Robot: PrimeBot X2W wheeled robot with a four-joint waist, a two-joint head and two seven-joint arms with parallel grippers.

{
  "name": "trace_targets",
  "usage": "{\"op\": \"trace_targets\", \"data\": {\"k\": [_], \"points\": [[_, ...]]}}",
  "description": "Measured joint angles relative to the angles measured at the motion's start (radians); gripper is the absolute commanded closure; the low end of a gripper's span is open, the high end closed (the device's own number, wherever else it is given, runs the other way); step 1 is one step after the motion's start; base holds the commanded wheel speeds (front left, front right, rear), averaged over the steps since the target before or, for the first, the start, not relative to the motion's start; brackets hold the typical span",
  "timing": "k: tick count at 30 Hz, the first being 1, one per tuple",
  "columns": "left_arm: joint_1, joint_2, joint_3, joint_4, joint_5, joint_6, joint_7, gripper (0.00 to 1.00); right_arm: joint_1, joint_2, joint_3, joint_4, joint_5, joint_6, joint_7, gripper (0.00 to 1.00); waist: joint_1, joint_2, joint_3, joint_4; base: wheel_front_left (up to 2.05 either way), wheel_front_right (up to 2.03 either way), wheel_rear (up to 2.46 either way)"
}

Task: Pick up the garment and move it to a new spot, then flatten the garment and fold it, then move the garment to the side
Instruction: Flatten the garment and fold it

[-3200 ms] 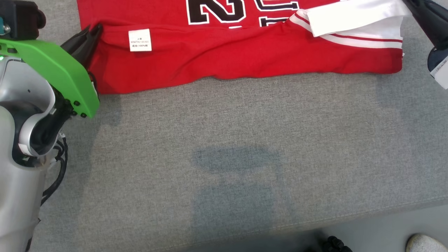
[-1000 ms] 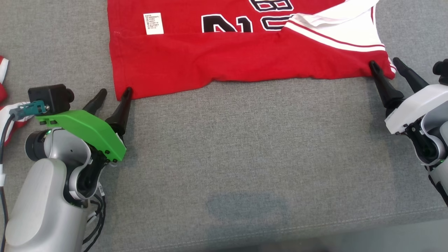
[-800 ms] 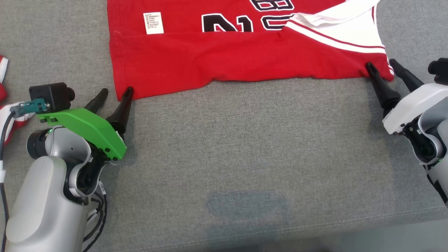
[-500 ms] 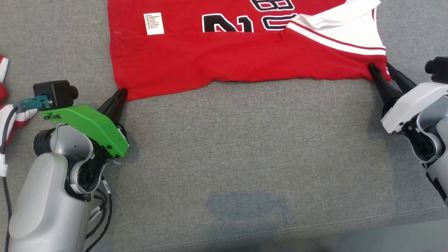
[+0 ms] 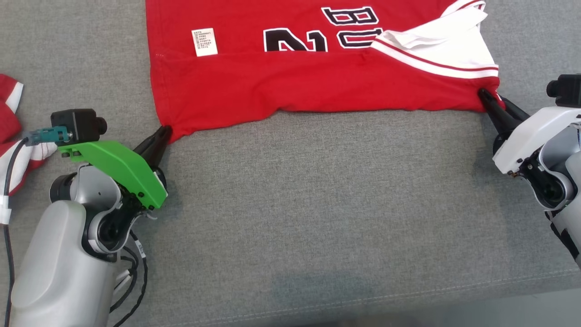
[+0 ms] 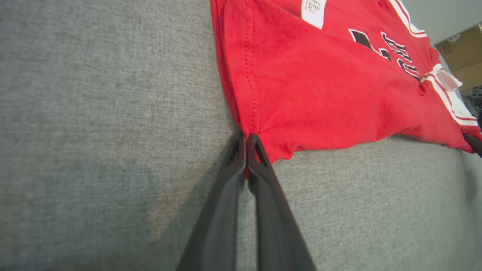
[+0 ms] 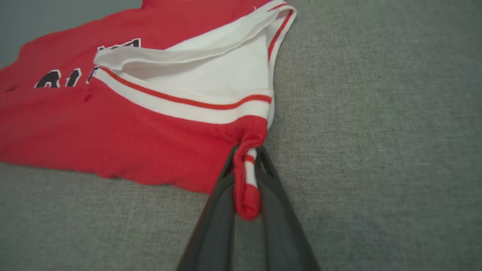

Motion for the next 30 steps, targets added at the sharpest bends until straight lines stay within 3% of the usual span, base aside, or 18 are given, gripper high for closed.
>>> {"op": "trace_targets", "data": {"k": [15,23,30], "points": [[0.090,0.063,0.052,-0.046,-0.118,-0.033,0.105,1.00,0.108,-0.090,0.030,-0.061,0.110,0.001,0.054,1.00,0.0000,0.0000,-0.107,0.004,0.00,0.00,0.00],[0.280,0.095,0.085,-0.145,-0.134,-0.023,0.115,1.00,0.264,-0.121,0.041,-0.116,0.171,0.004,0.078,1.00,0.0000,0.0000,-0.179,0.000,0.00,0.00,0.00],[0.416,0.085,0.090,-0.247,-0.154,-0.002,0.123,1.00,0.396,-0.175,0.015,-0.175,0.219,0.009,0.077,1.00,-0.0001,0.0000,-0.201,-0.011,0.00,0.00,0.00]]}}
